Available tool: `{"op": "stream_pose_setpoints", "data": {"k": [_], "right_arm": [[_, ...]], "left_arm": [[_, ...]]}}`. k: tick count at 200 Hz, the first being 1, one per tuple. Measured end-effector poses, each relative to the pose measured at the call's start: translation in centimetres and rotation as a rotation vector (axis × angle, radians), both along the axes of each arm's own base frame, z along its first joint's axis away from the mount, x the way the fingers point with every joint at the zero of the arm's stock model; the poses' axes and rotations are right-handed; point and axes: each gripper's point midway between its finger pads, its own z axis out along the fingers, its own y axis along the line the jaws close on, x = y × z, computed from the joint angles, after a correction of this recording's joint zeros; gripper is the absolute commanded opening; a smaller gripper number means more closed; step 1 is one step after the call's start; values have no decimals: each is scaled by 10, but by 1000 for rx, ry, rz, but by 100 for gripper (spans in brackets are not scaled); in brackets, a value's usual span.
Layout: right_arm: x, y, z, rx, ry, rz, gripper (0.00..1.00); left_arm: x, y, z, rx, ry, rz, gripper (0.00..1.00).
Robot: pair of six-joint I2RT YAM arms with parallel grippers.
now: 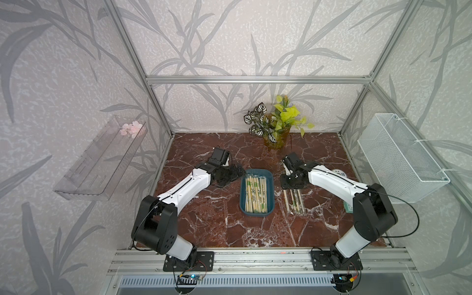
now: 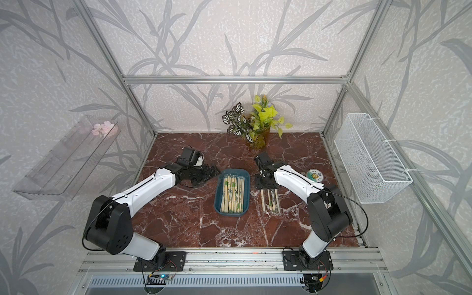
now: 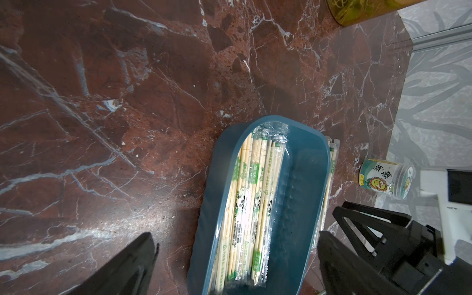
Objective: Take the paired disposable chopsticks out of the storage box
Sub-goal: Pick up the paired disposable chopsticks from the storage box.
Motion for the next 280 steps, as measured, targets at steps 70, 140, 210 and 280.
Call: {"op": "stream_pose_setpoints", "data": {"k": [70, 140, 210, 280], "right_arm": [[7, 29, 39, 129, -32, 26, 45], [-5, 95, 49, 200, -12, 152, 44], [-31, 145, 1, 168, 116, 233, 35], [-38, 162, -27, 160, 179, 233, 28]], "left_arm": [[10, 15, 1, 9, -13, 52, 100], [15, 26, -2, 18, -12, 93, 100], [8, 35, -19, 33, 23, 110, 100], [5, 39, -26, 33, 37, 117, 100]]}}
